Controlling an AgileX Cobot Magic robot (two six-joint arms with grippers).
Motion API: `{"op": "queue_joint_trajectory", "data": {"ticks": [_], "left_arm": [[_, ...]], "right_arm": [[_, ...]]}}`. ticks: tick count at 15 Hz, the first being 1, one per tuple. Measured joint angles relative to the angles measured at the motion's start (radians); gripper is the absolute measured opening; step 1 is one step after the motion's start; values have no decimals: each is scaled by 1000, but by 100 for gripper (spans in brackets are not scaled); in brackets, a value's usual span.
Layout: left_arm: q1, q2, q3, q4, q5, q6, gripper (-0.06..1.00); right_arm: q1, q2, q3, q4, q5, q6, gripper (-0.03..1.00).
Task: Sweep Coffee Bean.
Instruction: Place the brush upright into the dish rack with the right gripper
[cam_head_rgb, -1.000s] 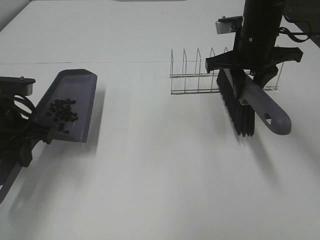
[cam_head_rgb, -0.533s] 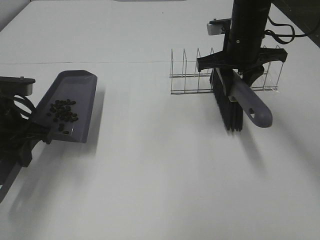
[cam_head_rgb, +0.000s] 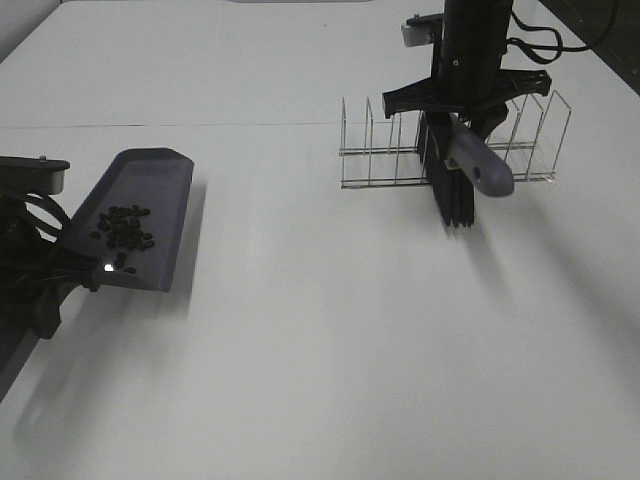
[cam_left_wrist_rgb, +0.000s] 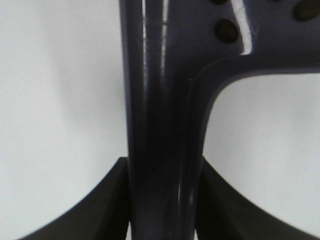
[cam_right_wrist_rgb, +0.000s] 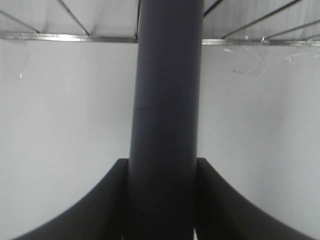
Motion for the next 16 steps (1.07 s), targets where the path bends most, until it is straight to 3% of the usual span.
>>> {"op": "queue_joint_trajectory", "data": {"ticks": [16], "left_arm": [[0, 0, 0, 0, 1, 0, 33]], "right_arm": [[-6, 56, -35, 11, -5, 9, 36]]}}
